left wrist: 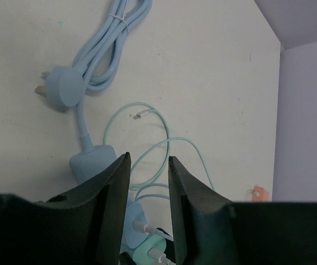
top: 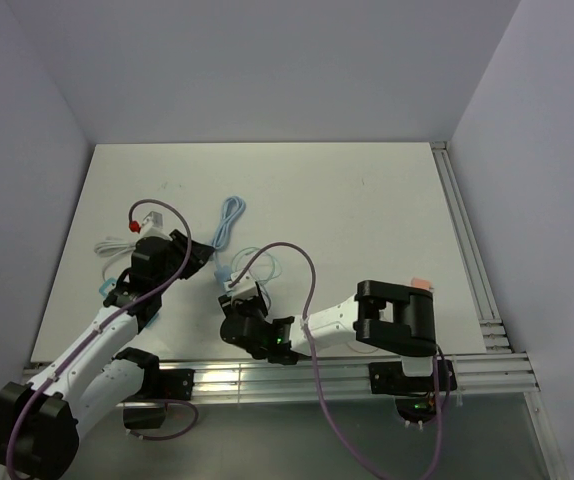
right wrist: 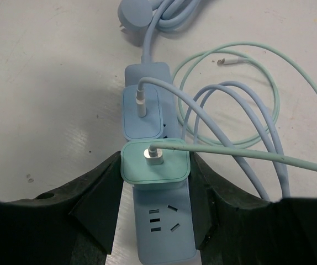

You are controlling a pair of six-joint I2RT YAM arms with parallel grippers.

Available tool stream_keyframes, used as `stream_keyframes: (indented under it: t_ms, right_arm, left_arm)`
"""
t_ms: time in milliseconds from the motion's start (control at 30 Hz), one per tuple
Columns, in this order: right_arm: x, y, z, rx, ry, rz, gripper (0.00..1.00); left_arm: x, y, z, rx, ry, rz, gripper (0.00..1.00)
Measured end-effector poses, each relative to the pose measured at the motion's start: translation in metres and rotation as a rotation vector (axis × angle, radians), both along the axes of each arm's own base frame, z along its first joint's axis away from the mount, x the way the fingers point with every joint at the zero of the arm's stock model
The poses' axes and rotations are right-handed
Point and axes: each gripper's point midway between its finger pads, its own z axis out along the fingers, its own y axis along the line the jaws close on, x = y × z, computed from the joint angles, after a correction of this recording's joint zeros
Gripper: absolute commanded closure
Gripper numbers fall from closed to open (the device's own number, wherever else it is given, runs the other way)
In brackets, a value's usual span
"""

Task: Insert the plug

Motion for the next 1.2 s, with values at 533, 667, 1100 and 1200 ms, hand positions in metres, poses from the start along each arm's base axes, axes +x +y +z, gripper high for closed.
stream_keyframes:
  t_ms: [533, 667, 1100, 1200]
  right_arm:
    - [0.004, 0.000, -0.007, 0.073, 0.073, 0.064, 1.00]
    - [0.004, 0.005, -0.007, 0.052, 0.076, 0.066, 1.00]
    - [0.007, 0.012, 0.003, 0.064, 0.080, 0.045, 0.85]
    - [0.007, 0.014, 0.007, 0.014, 0.089, 0.044, 0.69]
  left_arm:
    - [-0.004, -0.002, 0.000, -0.008, 0.010, -0.015, 0.61]
    - [-0.005, -0.002, 0.001, -0.010, 0.008, -0.018, 0.61]
    - [-0.011, 0.000, 0.006, -0.012, 0.000, -0.018, 0.59]
    - [-0.011, 0.000, 0.007, -0.014, -0.005, -0.018, 0.59]
